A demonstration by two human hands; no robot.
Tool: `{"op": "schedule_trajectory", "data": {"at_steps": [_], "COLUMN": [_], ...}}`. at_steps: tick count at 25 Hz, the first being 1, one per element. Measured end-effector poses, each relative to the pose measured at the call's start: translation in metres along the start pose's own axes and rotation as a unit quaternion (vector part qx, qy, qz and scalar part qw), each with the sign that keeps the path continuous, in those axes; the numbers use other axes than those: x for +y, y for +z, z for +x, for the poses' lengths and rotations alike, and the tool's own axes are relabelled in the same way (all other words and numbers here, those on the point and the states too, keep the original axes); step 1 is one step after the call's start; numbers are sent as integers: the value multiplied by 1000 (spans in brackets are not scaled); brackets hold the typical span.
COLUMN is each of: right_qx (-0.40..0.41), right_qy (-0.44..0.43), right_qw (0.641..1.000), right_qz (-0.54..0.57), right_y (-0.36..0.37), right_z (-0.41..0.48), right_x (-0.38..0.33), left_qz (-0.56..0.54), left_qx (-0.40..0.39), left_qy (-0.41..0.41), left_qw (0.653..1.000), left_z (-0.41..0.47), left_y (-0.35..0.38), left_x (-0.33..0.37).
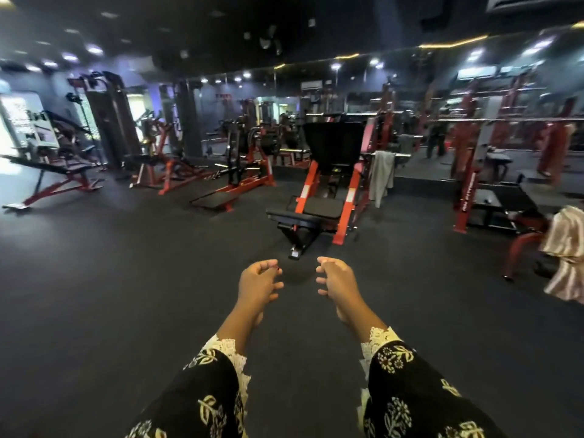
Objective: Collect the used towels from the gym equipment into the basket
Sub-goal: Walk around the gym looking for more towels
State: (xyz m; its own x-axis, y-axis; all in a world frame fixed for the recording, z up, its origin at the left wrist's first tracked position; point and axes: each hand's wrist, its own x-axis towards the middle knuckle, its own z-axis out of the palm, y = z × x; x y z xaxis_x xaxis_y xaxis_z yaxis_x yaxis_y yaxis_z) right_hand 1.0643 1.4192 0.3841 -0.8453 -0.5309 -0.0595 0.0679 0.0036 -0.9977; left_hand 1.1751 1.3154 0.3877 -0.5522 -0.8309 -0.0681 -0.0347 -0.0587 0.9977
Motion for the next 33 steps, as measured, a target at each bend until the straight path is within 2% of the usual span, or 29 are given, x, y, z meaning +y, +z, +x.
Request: {"op": "schedule_trajectory", "data": {"at_steps": [4, 9, 17, 24, 33], "right_qx": [36, 103, 189, 200, 220], "right_qy": [1, 15, -29, -54, -36], "right_qw": [999, 994, 981, 978, 974], "right_qz": [16, 10, -6, -36, -46], "right_y": [12, -6, -79, -141, -194], "right_z": [77, 181, 403, 622, 892], "right_x": [-20, -32, -47, -102, -83], "left_qz": [20, 36, 14, 7, 5], "left_qx": [-44, -100, -189, -221, -218], "left_qy": [14, 14, 33, 65, 27], "left_qw": [999, 994, 981, 973, 976], "left_z": [95, 207, 402, 573, 805], "left_y": [24, 87, 256, 412, 560], "left_x": [25, 41, 61, 111, 75]}}
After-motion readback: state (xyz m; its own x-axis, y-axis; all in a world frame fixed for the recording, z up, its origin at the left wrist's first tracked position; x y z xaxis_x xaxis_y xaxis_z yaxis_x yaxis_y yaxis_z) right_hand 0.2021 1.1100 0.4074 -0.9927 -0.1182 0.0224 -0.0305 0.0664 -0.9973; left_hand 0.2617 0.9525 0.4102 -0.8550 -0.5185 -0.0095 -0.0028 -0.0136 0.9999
